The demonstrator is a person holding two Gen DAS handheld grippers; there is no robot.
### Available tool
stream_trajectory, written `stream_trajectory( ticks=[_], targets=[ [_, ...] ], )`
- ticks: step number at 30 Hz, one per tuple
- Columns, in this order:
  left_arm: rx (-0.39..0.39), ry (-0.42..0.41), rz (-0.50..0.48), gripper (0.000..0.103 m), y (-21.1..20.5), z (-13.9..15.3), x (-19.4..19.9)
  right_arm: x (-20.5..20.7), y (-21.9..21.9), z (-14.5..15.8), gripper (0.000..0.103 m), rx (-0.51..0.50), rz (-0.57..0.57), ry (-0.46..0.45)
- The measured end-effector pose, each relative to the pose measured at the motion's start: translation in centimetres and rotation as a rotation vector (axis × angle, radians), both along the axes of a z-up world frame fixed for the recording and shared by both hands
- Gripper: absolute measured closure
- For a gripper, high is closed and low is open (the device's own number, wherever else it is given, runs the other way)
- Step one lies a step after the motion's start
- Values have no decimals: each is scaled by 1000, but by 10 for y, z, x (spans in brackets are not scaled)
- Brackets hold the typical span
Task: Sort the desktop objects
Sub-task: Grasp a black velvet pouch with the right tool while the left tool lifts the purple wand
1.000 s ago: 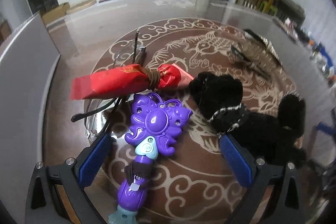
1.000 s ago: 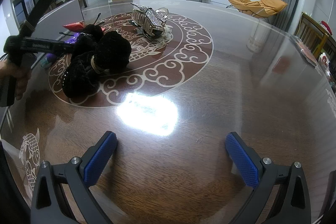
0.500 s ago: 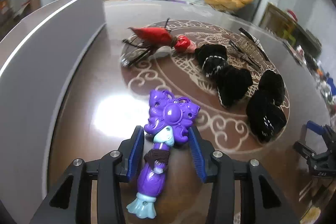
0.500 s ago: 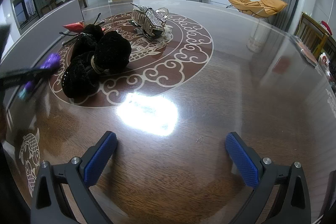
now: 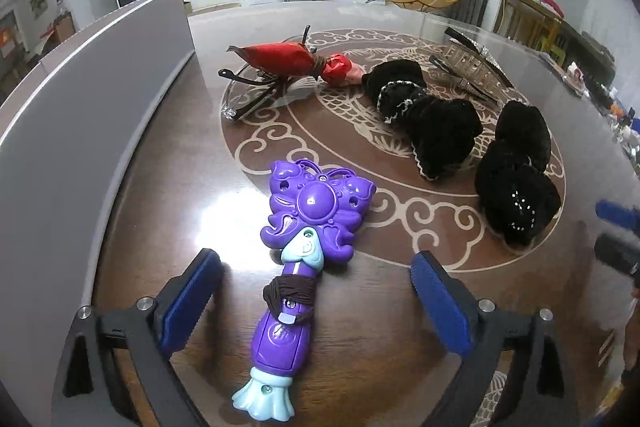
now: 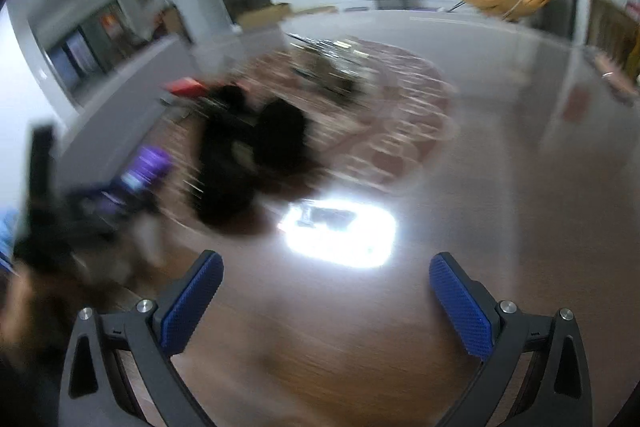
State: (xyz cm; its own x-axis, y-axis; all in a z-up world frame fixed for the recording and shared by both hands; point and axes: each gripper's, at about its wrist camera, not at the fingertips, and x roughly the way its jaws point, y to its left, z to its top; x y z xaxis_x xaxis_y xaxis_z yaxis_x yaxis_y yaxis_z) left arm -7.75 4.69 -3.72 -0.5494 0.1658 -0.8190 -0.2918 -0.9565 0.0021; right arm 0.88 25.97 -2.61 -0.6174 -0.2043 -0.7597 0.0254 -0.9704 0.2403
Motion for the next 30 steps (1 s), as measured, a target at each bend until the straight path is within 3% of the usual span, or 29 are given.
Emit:
stream_trajectory(
  ticks=[4,8,9,11,12,16,18,20,22,25,30],
  targets=[
    [1,-3,0,3,-2,-1,0,-57,-39,9,0,-6,28,-18],
    [2,-3,-1,3,-3,0,1,-108,-57,-4,2,45,18,-78],
    [4,-3,-2,3,-3,0,1,-112,-57,-8,8,49,24,-85],
    [8,-4,-2,2,-3,1,3,-106,-55,-8,40,95,34,-61],
    [11,-4,-3,1,-4,1,4,-100,-54,-8,41,107,48,-56],
    [1,-9,-10,0,-1,0,4,-57,-31,-7,41,121,104,-62],
    [0,-11,-10,0,-1,1,5,-40,-19,-7,36,125,99,-68],
    [0,-12,-11,0,-1,0,3,-29,-11,-5,18,126,79,-74],
    [1,-13,-11,0,-1,0,3,-20,-8,-3,12,115,56,-64],
    [-6,-17,-17,0,-1,0,3,-21,-20,-5,12,91,40,-90],
    [-17,-30,-87,0,-6,1,7,-3,-54,-12,9,181,12,-65]
  ],
)
